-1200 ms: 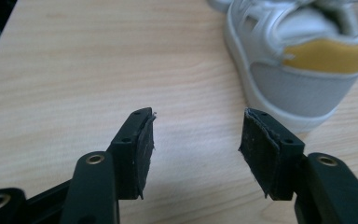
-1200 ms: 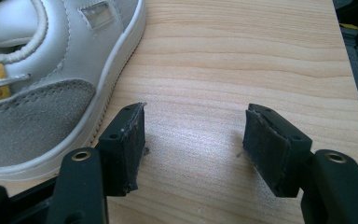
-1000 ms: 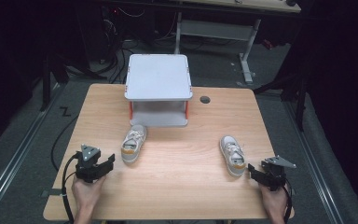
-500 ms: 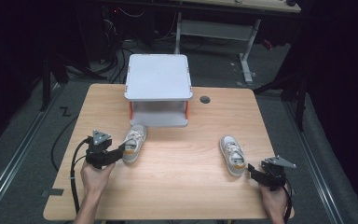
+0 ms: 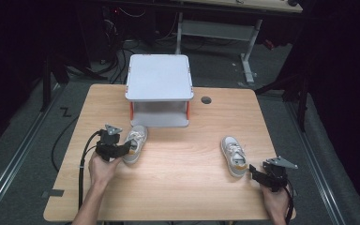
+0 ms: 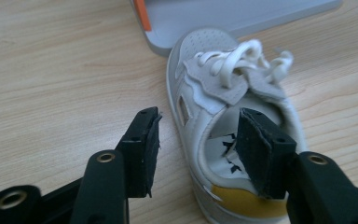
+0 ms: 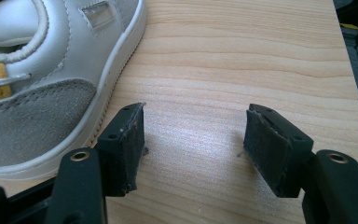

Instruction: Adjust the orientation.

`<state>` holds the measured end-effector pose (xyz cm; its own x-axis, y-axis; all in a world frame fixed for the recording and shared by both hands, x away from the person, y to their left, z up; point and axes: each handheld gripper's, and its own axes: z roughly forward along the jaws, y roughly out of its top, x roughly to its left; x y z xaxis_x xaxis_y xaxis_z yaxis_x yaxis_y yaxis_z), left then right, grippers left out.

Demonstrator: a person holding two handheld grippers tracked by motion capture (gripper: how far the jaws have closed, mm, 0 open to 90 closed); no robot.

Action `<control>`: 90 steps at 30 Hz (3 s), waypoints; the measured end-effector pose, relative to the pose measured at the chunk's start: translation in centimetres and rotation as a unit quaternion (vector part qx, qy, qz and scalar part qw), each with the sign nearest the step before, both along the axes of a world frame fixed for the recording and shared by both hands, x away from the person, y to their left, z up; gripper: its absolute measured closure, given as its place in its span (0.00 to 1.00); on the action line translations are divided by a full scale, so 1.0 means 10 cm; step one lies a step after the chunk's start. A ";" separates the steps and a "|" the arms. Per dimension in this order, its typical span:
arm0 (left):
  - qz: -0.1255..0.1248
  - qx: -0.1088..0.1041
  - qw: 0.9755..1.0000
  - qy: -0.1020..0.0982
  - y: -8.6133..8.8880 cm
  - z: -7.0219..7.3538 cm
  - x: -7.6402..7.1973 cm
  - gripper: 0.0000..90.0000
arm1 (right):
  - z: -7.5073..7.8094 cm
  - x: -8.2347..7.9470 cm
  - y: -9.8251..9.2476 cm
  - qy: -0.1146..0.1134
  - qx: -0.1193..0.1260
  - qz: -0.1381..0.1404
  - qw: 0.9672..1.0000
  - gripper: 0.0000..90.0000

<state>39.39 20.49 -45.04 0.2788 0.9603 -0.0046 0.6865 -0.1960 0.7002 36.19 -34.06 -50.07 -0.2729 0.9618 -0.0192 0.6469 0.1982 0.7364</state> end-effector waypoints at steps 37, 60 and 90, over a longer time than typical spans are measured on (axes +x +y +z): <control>-0.038 -0.013 0.999 -0.009 -0.52 0.12 -0.05 0.93 | 0.00 0.00 0.00 0.000 -0.001 0.001 1.000 0.42; -0.084 -0.011 0.996 0.005 -1.44 0.11 0.14 0.92 | 0.00 0.00 0.00 0.001 0.001 0.000 1.000 0.41; -0.116 -0.060 0.991 0.028 -1.70 0.02 0.10 0.80 | 0.00 0.00 0.00 0.001 0.001 0.000 1.000 0.41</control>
<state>40.35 3.46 -44.81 0.4878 0.8623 -0.1360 0.6712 -0.2709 0.6900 36.18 -34.02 -50.07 -0.2733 0.9618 -0.0172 0.6486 0.1975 0.7351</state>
